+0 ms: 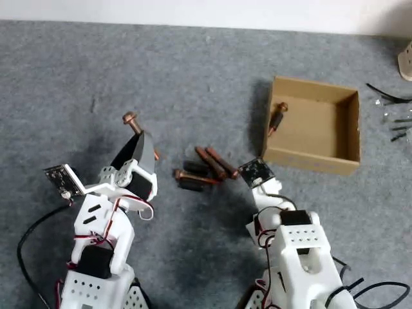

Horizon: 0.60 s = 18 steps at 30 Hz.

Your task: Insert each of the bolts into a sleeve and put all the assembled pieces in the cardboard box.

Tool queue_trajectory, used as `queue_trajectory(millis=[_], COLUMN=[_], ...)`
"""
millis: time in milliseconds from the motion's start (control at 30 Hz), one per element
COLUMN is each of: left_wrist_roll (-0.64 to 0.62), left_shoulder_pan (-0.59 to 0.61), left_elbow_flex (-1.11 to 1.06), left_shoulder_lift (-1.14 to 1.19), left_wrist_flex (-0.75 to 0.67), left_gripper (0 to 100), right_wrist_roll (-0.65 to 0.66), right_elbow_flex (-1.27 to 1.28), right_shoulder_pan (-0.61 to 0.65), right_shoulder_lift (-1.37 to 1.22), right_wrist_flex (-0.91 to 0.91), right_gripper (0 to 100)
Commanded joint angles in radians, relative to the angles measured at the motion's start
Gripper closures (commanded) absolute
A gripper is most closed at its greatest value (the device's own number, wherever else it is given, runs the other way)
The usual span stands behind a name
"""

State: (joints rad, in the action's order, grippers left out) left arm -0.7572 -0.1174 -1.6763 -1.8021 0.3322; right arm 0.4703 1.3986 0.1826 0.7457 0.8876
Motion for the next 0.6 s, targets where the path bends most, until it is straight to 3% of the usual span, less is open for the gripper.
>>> queue_trajectory(millis=[0, 267, 567], left_wrist_roll=[0.006, 0.006, 0.008], left_shoulder_pan=[0.010, 0.010, 0.010], left_elbow_flex=[-0.021, -0.021, -0.021], left_shoulder_lift=[-0.007, -0.007, -0.007], left_wrist_flex=[-0.002, 0.021, 0.041], left_gripper=[99, 99, 99], right_wrist_roll=[0.017, 0.017, 0.015], right_elbow_flex=[0.005, -0.002, -0.245], right_shoulder_pan=[-0.010, -0.012, -0.071], right_shoulder_lift=[-0.038, -0.068, -0.463], right_wrist_flex=[0.025, 0.050, 0.110], right_gripper=[99.4, 99.3, 99.3])
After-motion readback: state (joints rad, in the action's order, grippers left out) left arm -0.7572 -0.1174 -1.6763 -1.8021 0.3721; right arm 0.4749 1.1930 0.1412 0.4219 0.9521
